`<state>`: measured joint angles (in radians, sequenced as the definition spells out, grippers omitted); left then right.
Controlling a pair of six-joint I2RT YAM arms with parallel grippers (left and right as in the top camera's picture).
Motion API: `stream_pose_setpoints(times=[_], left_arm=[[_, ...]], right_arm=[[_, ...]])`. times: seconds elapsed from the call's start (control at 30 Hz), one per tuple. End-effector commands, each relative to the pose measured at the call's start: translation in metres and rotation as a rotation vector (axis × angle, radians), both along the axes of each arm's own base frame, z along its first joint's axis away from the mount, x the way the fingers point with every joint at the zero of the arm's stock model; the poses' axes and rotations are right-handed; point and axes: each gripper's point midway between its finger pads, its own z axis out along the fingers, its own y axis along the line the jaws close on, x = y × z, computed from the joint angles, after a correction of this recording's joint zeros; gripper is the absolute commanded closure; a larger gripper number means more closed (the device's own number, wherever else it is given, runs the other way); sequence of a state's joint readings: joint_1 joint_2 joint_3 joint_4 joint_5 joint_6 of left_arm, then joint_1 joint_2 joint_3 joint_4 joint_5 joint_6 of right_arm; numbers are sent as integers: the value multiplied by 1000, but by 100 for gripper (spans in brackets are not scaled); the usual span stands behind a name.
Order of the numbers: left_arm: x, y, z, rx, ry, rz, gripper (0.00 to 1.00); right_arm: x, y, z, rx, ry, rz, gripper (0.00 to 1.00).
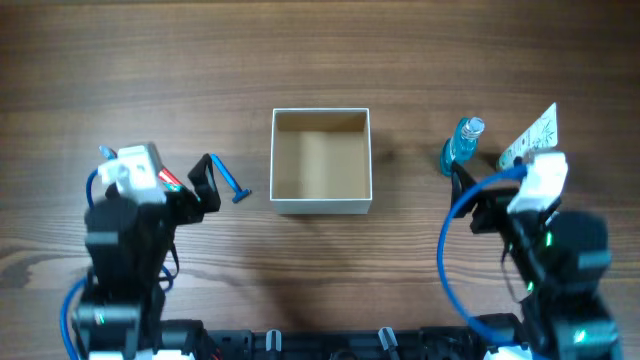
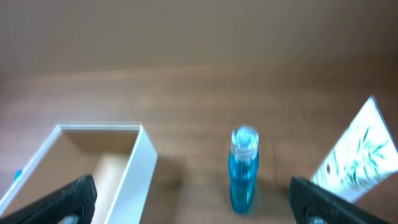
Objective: Pack container
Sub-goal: 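Reach right gripper to the blue mouthwash bottle and grasp its cap, then carry the mouthwash bottle into the box and release it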
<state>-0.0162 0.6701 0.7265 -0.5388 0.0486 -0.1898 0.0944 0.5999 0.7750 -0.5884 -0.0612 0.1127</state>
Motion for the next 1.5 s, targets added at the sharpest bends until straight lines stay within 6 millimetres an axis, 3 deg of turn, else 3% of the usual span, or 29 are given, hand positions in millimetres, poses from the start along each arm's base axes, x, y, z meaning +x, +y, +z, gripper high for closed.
stream_pose_setpoints(times=[0.0,0.17,0.27,0.37,0.47,0.7,0.87,0.97,1.27,1.37,1.47], left_arm=[[13,5,1,10,163,26,0],[22,1,-18,-1,316,5,0],[24,1,-23,-2,331,3,0],[24,1,-23,-2,333,3,0],[24,1,-23,-2,334,3,0],[23,1,-24,-2,336,3,0],[23,1,-24,-2,336,3,0],[23,1,-24,-2,336,4,0],[23,1,-24,-2,336,4,0],[23,1,-24,-2,336,4,0],[23,2,-24,2,336,8,0]], right_arm=[[31,-2,15,-7,146,-31,0],[75,-15,7,-17,418,-80,0],[90,-24,-12,-58,482,-126,0],[98,-43,-34,-87,549,-229,0],[103,-49,-60,-89,633,-246,0],[115,-42,-124,-83,816,-209,0],[117,-41,-159,-94,913,-193,3],[119,-36,-166,-75,927,-176,17],[131,-36,-163,-75,876,-171,67],[131,-36,-163,-74,875,-171,75],[131,-33,-160,-78,866,-163,92]])
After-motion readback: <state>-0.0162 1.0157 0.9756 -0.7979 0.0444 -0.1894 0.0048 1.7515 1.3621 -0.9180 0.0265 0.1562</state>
